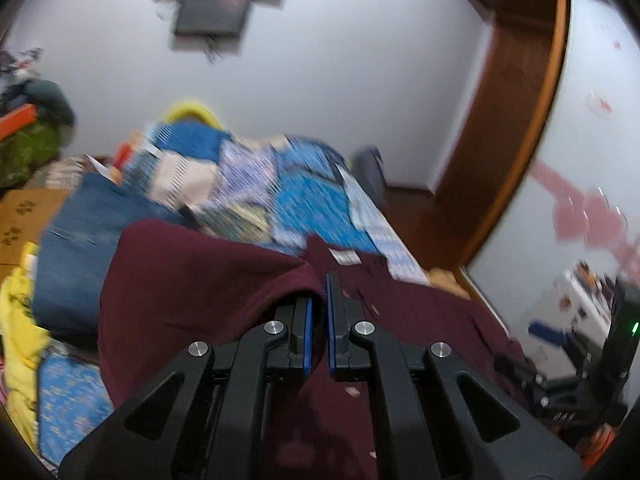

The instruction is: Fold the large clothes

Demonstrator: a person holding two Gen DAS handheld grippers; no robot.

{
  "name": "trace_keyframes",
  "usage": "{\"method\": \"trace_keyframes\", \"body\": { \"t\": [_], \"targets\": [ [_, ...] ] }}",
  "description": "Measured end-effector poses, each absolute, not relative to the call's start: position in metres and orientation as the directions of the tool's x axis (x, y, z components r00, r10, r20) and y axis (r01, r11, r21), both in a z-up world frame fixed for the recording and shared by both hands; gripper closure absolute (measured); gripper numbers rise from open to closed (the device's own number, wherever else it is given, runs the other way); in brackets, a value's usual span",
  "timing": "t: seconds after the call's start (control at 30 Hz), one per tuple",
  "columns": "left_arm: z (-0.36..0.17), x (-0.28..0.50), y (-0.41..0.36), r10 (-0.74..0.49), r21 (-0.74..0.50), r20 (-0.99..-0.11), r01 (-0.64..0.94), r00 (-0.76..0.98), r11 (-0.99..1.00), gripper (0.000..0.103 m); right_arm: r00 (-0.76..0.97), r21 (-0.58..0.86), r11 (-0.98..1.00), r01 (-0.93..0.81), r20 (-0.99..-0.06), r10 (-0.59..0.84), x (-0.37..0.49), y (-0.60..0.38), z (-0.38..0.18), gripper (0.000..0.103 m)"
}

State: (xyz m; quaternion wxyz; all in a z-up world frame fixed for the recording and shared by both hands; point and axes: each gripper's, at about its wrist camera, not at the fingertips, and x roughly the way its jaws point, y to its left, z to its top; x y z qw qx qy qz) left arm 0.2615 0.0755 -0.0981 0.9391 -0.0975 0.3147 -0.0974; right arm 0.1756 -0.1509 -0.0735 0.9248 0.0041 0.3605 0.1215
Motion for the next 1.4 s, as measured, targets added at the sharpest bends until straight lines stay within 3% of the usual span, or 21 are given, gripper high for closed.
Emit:
{"method": "trace_keyframes", "body": {
  "t": [0.37,0.47,0.57,0.7,0.87,1.07,1.4],
  "targets": [
    [-0.188,0.274,-0.007,-0.293,-0.191,-0.799,0.240,0.525,0.952,0.098,0.700,0.068,0.975,-0.212,-0.685,0.200,0.172,-0.162,-0.080,0.003],
    [-0.200,0.266,-0.015,-0.282,-0.173,-0.828,0.257,0.485,0.951,0.089,0.698,0.056,0.975,-0.216,-0.690,0.194,0.171,-0.163,-0.081,0.003],
    [-0.199,0.255,-0.013,-0.296,-0.184,-0.833,0.270,0.468,0.945,0.080,0.697,0.041,0.973,-0.225,-0.691,0.190,0.168,-0.161,-0.080,0.003],
    [-0.186,0.240,0.003,-0.260,-0.149,-0.818,0.248,0.513,0.957,0.053,0.700,0.021,0.970,-0.244,-0.688,0.191,0.166,-0.155,-0.075,0.003],
    [-0.160,0.217,0.050,-0.203,-0.131,-0.776,0.162,0.597,0.978,0.050,0.711,-0.020,0.956,-0.292,-0.673,0.203,0.164,-0.133,-0.066,0.003],
    [-0.143,0.191,0.127,-0.049,-0.083,-0.734,-0.018,0.677,0.996,0.046,0.702,-0.072,0.917,-0.393,-0.668,0.249,0.165,-0.085,-0.061,0.003],
    [-0.171,0.147,0.230,0.093,-0.092,-0.752,-0.244,0.652,0.966,0.045,0.550,-0.167,0.712,-0.682,-0.759,0.349,0.164,0.040,-0.094,0.004]
  ]
}}
